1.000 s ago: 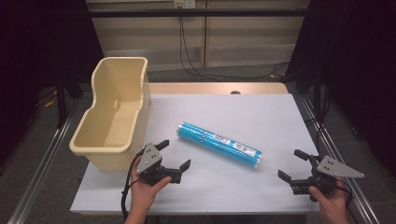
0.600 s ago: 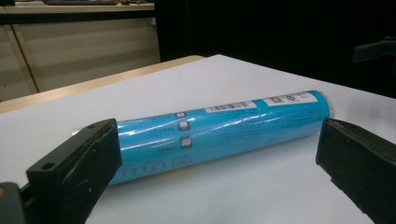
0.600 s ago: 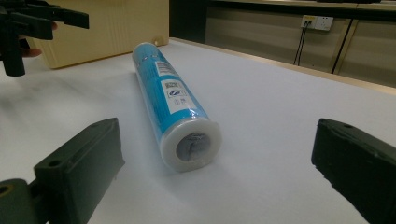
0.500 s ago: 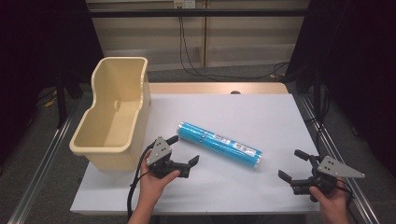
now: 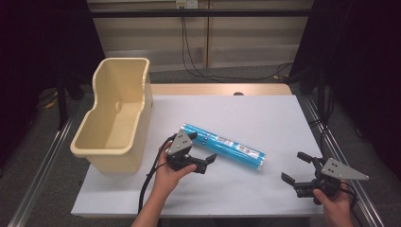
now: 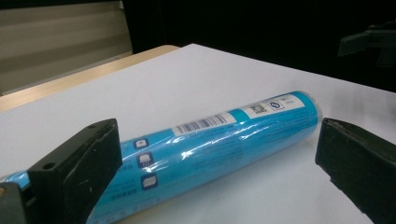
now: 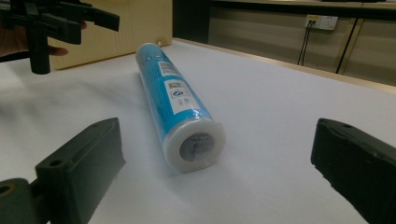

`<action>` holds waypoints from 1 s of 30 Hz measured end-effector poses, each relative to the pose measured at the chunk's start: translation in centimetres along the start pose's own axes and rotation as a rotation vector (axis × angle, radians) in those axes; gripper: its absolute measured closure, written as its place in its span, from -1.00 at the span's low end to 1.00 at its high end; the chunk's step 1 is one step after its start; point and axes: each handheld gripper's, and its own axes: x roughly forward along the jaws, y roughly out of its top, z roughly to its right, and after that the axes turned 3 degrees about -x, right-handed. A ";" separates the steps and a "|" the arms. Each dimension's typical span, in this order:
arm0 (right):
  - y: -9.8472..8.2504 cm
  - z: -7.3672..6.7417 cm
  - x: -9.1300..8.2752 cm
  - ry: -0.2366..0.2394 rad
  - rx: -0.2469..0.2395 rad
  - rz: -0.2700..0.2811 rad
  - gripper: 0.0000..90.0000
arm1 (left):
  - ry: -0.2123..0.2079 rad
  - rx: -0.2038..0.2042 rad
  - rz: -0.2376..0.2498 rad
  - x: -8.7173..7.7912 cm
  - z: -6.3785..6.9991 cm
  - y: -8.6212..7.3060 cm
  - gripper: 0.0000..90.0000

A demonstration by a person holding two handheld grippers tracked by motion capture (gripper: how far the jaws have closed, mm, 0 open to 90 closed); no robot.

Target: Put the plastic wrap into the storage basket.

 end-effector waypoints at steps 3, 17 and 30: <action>0.0 0.0 0.0 0.000 0.000 0.001 -0.96 | -0.011 0.001 -0.016 0.8 -0.1 0.6 -0.99; 0.0 0.1 0.0 0.003 0.003 0.000 -0.96 | -0.052 -0.006 -0.143 4.2 -0.9 2.6 -0.99; 0.0 0.1 0.0 0.009 -0.001 -0.001 -0.96 | -0.096 0.032 -0.267 6.2 -1.0 3.7 -0.98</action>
